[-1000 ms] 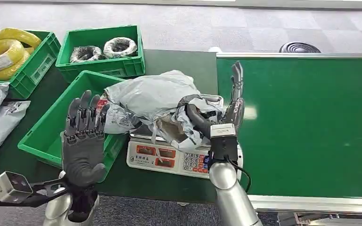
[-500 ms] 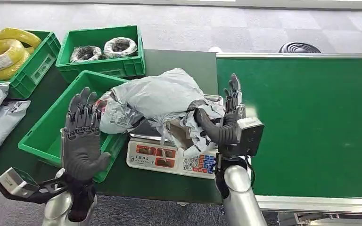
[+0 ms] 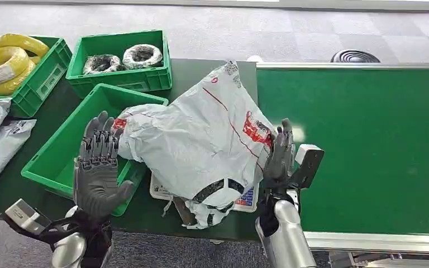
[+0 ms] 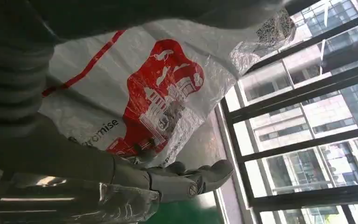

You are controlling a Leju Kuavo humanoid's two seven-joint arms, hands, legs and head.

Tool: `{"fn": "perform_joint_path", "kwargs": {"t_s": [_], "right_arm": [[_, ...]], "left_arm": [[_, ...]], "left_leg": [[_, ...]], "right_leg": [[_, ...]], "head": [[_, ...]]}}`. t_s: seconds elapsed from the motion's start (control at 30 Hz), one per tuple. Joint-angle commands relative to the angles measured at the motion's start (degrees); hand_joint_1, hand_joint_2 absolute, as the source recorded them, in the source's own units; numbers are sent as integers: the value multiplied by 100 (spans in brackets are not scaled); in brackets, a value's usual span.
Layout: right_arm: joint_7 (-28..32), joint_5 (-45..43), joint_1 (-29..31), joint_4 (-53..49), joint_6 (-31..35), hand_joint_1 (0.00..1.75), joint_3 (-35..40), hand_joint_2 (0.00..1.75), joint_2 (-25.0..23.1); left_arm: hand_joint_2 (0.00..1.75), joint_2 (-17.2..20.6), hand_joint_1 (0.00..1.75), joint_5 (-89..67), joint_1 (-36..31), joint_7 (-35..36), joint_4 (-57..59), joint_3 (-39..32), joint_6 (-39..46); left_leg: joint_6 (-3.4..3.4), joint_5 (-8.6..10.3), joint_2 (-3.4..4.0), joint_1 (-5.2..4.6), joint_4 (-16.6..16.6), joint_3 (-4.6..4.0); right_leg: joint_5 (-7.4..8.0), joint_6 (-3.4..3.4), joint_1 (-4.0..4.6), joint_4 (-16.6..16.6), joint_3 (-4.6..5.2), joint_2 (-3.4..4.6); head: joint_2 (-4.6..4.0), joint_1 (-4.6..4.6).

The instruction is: Moved the parcel from conveyor to table for the left to box.

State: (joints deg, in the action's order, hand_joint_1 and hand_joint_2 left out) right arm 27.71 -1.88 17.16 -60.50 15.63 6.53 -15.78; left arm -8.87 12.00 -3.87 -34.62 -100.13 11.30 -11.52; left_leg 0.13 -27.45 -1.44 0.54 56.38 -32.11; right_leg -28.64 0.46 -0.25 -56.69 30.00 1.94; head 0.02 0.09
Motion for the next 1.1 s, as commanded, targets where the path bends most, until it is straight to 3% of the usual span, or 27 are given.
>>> {"fn": "perform_joint_path", "kwargs": {"t_s": [0.03, 0.33, 0.4, 0.47, 0.53, 0.6, 0.9, 0.97, 1.03, 1.1], "right_arm": [[8, -22, 287, 598, 15, 0, -209, 0, 0], [-54, -85, 301, 648, -13, 0, -227, 0, -2], [-94, -476, 391, 762, -377, 0, -322, 0, -38], [-432, -1351, 455, 762, -1184, 0, -502, 0, -89], [-1135, -2692, 515, 797, -2248, 0, -797, 0, -177], [-1196, -3224, 618, 712, -2443, 0, -567, 0, -53], [-523, -2238, 671, -344, -1259, 0, 25, 0, 187], [933, -58, -24, -2384, 464, 0, 231, 0, 209], [610, 934, -509, -3763, 1090, 0, 308, 0, 202], [693, 1658, -840, -4518, 1532, 0, 410, 0, 236]], "left_arm": [[175, 2, 0, -12, 8, 30, 92, -102, 1], [175, -14, 0, -41, 24, 46, 39, -116, 24], [175, -24, 0, -71, 120, 59, -110, -140, 33], [175, -20, 0, -69, 158, 66, -145, -157, -8], [175, -17, 0, -67, 128, 63, -76, -156, -59], [175, -45, 0, -66, 112, 53, -22, -177, -125], [175, -44, 0, -267, 232, 89, -297, -168, 105], [175, -27, 0, -1280, 164, 45, -304, -83, 728], [175, 0, 0, -1281, 111, 51, -257, -28, 745], [175, -19, 0, -1274, 81, 52, -172, -30, 737]], "left_leg": [[0, 4, 14, -2, -4, 1], [-1, 4, 12, -2, -2, -1], [-1, 7, 17, -3, -5, -3], [-1, 1, 18, -1, -2, 0], [0, 0, 13, -3, 0, 0], [-1, 7, 14, -4, -3, -4], [1, 4, 12, -4, 2, -10], [-1, 4, 10, -2, 1, -9], [-1, 5, -23, -4, 8, -25], [0, 6, -48, -5, 10, -29]], "right_leg": [[4, 2, -1, 3, 1, -8], [4, 1, -1, 1, 2, -8], [7, 1, -2, 2, 5, -10], [4, 1, -1, 0, 3, 0], [2, 1, -2, -2, 3, 2], [5, 1, -2, 0, 7, -11], [2, 2, -5, -6, 12, -10], [2, 1, -3, -3, 11, -13], [-9, 0, -5, -12, 19, -47], [-10, 1, -8, -10, 21, -61]], "head": [[0, 0], [0, 0], [0, 0], [0, 0], [0, 0], [0, -2], [0, 0], [0, 0], [-2, 0], [0, 0]]}}
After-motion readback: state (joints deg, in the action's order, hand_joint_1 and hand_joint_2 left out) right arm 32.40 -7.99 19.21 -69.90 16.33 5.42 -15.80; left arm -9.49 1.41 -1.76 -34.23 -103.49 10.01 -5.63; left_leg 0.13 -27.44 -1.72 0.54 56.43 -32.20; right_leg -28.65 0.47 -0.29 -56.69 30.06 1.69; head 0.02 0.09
